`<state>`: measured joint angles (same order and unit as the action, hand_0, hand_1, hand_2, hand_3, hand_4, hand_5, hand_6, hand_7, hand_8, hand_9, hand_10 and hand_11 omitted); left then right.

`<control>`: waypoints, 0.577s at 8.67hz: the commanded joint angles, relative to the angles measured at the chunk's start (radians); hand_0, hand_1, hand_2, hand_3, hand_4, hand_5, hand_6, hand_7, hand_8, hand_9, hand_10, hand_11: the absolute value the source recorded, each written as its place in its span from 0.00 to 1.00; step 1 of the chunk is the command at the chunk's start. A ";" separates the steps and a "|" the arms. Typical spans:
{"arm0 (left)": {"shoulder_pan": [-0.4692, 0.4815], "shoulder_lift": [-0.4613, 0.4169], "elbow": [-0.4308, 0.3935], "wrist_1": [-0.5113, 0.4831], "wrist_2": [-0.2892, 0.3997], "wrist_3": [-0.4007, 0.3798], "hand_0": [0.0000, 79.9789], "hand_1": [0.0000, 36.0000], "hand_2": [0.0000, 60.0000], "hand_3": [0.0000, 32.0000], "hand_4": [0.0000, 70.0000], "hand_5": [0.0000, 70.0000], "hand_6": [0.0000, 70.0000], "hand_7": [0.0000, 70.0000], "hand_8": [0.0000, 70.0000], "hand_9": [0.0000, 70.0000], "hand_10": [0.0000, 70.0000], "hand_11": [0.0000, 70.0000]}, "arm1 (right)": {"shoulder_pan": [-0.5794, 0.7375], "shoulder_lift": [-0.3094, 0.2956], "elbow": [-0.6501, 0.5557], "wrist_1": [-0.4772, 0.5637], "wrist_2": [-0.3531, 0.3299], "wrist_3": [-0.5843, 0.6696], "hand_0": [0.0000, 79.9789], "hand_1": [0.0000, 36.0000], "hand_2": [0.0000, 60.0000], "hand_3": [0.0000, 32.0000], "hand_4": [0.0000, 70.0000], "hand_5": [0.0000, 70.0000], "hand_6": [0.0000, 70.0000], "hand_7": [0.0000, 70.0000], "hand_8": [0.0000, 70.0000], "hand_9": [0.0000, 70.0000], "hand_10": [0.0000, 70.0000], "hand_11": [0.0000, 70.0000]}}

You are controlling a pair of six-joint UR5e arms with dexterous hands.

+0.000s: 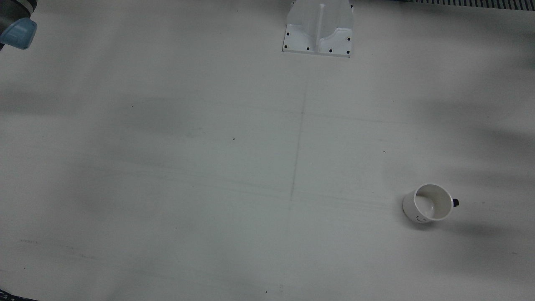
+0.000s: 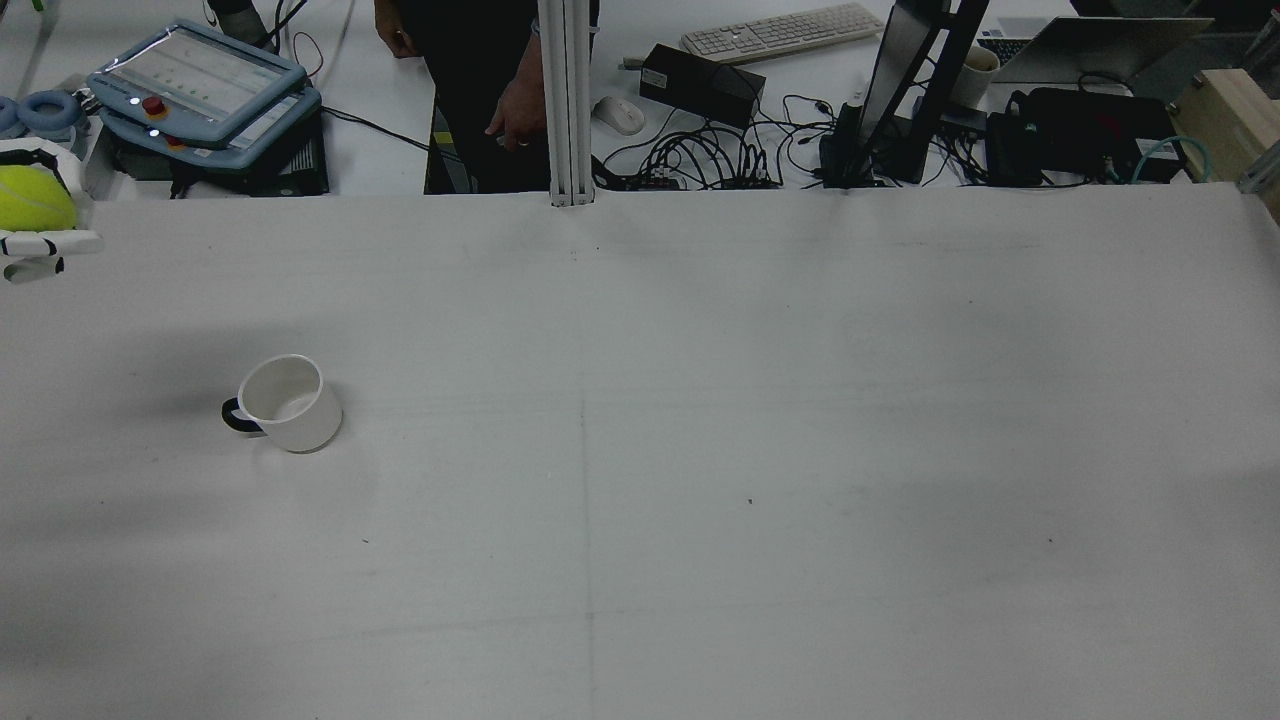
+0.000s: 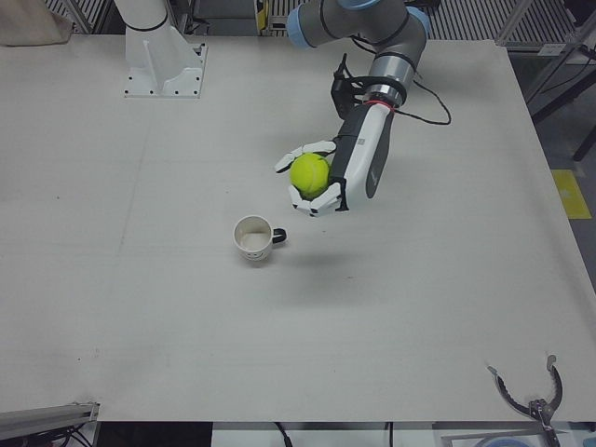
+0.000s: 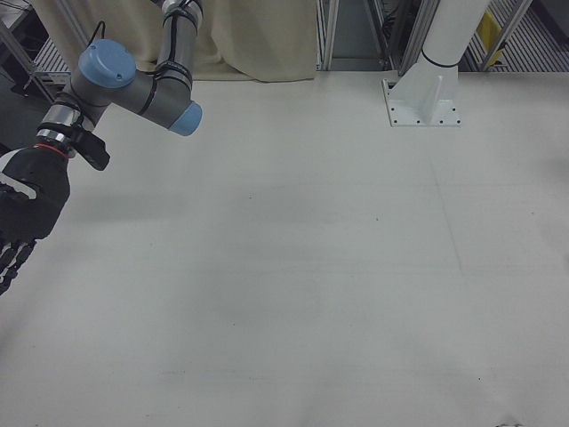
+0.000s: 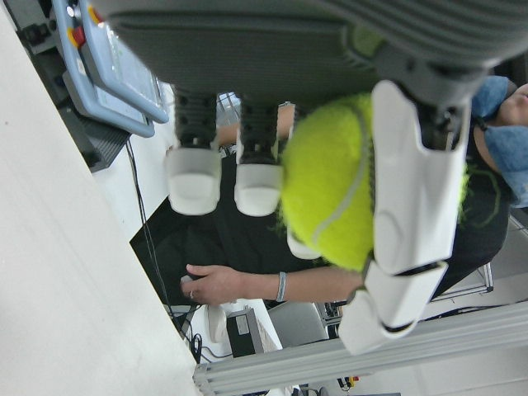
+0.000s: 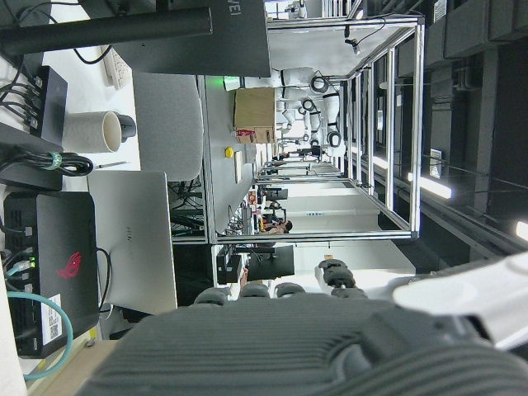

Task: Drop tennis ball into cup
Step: 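Carry the tennis ball in the left hand toward the white mug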

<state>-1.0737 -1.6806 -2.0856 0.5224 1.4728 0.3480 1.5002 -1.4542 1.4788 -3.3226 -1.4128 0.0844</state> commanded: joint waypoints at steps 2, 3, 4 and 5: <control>0.179 -0.044 0.025 0.024 -0.042 0.002 0.72 1.00 1.00 0.00 1.00 0.75 1.00 1.00 1.00 1.00 1.00 1.00 | 0.000 0.000 0.000 0.000 0.000 0.000 0.00 0.00 0.00 0.00 0.00 0.00 0.00 0.00 0.00 0.00 0.00 0.00; 0.201 -0.045 0.025 0.022 -0.064 0.003 0.72 1.00 1.00 0.00 1.00 0.75 1.00 1.00 1.00 1.00 1.00 1.00 | 0.000 0.000 0.000 0.000 0.000 0.000 0.00 0.00 0.00 0.00 0.00 0.00 0.00 0.00 0.00 0.00 0.00 0.00; 0.245 -0.062 0.028 0.037 -0.090 0.002 0.72 1.00 1.00 0.00 1.00 0.92 1.00 1.00 1.00 1.00 1.00 1.00 | 0.000 0.000 0.000 0.000 0.000 0.000 0.00 0.00 0.00 0.00 0.00 0.00 0.00 0.00 0.00 0.00 0.00 0.00; 0.254 -0.070 0.044 0.036 -0.098 0.002 0.72 1.00 1.00 0.00 1.00 1.00 1.00 1.00 1.00 1.00 1.00 1.00 | 0.000 0.000 0.000 0.000 0.000 0.000 0.00 0.00 0.00 0.00 0.00 0.00 0.00 0.00 0.00 0.00 0.00 0.00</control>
<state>-0.8727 -1.7304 -2.0599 0.5501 1.4075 0.3501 1.5003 -1.4542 1.4788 -3.3226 -1.4128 0.0843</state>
